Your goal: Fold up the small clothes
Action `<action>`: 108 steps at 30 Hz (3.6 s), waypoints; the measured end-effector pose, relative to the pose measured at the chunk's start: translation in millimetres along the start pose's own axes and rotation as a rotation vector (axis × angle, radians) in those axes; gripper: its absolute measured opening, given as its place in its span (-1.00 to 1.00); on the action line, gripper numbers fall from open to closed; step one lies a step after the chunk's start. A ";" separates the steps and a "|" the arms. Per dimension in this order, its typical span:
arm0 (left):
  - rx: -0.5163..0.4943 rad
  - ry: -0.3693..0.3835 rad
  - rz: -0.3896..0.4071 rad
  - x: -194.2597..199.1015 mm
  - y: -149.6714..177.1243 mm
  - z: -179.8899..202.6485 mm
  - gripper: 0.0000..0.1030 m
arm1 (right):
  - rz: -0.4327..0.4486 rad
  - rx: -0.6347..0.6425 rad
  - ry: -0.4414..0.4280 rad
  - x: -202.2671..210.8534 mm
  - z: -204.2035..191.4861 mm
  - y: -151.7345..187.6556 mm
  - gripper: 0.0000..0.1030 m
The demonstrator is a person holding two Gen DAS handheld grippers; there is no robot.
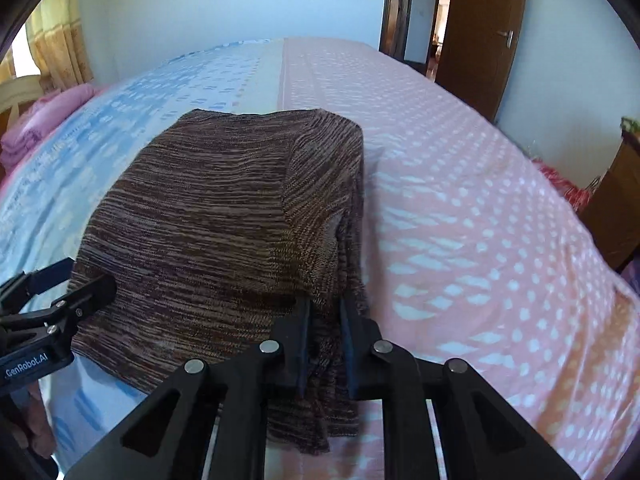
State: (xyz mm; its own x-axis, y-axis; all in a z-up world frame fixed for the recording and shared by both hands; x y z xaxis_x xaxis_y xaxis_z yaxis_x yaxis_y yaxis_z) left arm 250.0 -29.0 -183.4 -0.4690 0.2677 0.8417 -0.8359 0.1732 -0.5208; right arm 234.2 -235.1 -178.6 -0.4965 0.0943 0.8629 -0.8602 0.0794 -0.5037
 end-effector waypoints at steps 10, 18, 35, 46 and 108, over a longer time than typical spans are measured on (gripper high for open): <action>-0.045 -0.078 0.016 1.3 4.6 1.9 0.80 | -0.002 -0.158 -0.087 0.1 27.7 21.2 0.04; -0.021 -0.065 0.001 4.2 7.2 -3.5 0.90 | 0.117 -0.195 -0.048 32.1 39.6 30.7 0.04; 0.103 0.262 0.009 -2.8 -76.9 6.1 0.86 | 0.083 -0.234 -0.277 24.8 52.5 -52.6 0.45; 0.084 0.201 -0.055 -56.6 -87.1 25.4 0.70 | 0.026 -0.227 -0.267 -39.1 48.1 -66.6 0.45; -0.056 0.162 0.117 15.0 -63.1 49.2 -0.54 | 0.304 0.042 -0.054 76.8 -44.6 -31.3 -0.56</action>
State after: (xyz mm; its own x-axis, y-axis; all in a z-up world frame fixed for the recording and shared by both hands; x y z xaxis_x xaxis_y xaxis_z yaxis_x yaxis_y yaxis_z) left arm 281.6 -82.6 -130.9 -0.5064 0.4376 0.7430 -0.7590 0.1828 -0.6249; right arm 228.1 -186.1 -98.5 -0.7362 0.0545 0.6746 -0.6750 0.0142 -0.7377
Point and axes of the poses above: each gripper's, at about its wrist camera, not at the fingertips, and x roughly against the way its jaws point, z to its right, y to its underside, the point moved 6 cm from there along -x, roughly the way its jaws point, and after that the axes turned 9 degrees about -z, right-handed, at the moved point
